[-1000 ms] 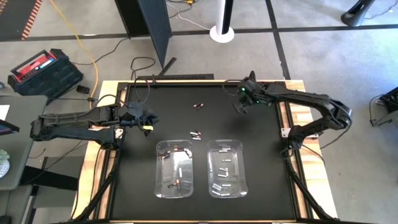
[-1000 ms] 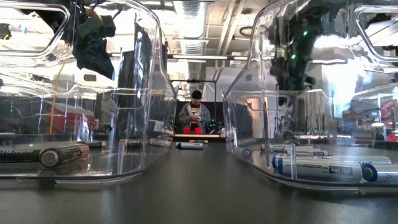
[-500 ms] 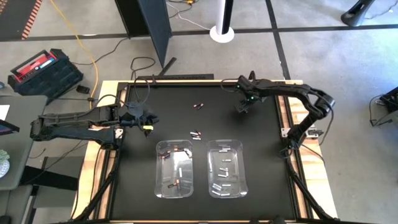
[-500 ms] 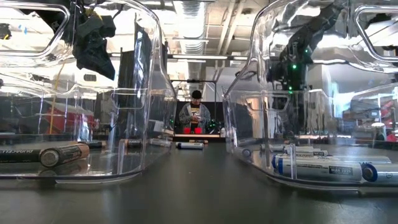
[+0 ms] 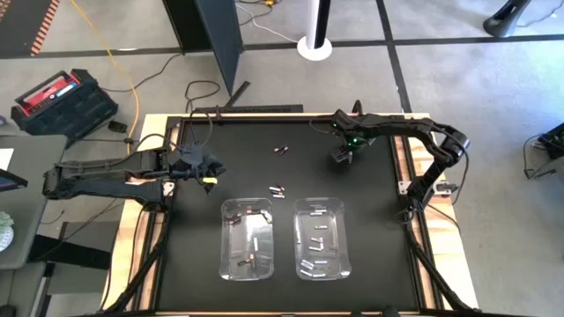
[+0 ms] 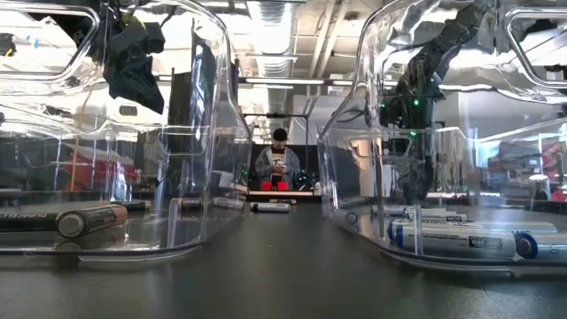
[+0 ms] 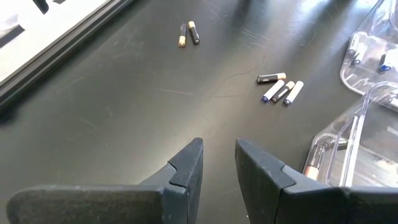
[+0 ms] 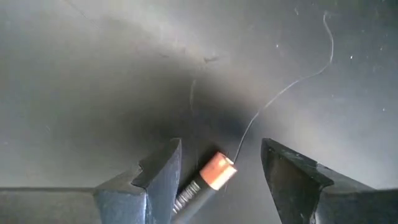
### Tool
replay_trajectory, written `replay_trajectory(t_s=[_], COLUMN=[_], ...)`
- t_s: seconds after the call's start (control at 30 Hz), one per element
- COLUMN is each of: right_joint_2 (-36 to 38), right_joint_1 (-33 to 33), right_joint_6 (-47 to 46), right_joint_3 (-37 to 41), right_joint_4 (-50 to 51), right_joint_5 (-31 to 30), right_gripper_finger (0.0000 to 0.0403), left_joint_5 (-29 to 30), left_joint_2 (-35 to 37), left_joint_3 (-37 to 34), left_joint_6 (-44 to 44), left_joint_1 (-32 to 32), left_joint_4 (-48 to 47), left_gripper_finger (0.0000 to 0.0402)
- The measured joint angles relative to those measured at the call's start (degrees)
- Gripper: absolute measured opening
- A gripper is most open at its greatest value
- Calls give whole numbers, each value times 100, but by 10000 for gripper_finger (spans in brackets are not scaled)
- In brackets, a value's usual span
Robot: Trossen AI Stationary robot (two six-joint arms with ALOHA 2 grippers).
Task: Sort batteries
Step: Put the black battery into the left transparent bin
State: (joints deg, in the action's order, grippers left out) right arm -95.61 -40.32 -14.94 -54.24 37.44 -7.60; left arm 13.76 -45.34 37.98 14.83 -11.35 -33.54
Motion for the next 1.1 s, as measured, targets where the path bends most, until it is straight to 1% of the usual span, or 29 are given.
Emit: replay_trajectory(t_s=[0.1,0.27,0.53,0.7,0.8,0.97,1.0,1.1], right_joint_2=[0,0,21,320,674,947,949,944], right_joint_1=[20,2,-75,-72,-72,-307,-386,-590], right_joint_6=[-63,-517,-604,-658,-791,-1344,-1437,-1500], right_joint_3=[0,0,0,0,0,33,114,505], right_joint_4=[43,411,529,598,692,1507,1616,1524], right_joint_5=[2,2,0,-31,-273,-310,-244,340], right_gripper_finger=[240,240,240,240,240,238,237,230], left_joint_5=[2,4,7,9,11,13,13,15], left_joint_2=[0,0,0,0,0,0,0,0], left_joint_3=[0,0,0,0,0,0,0,0], left_joint_6=[2,2,2,1,0,0,0,0], left_joint_1=[2,0,0,1,1,2,0,2], left_joint_4=[0,0,0,-4,-5,-10,-11,-13], left_gripper_finger=[91,91,91,91,91,91,91,91])
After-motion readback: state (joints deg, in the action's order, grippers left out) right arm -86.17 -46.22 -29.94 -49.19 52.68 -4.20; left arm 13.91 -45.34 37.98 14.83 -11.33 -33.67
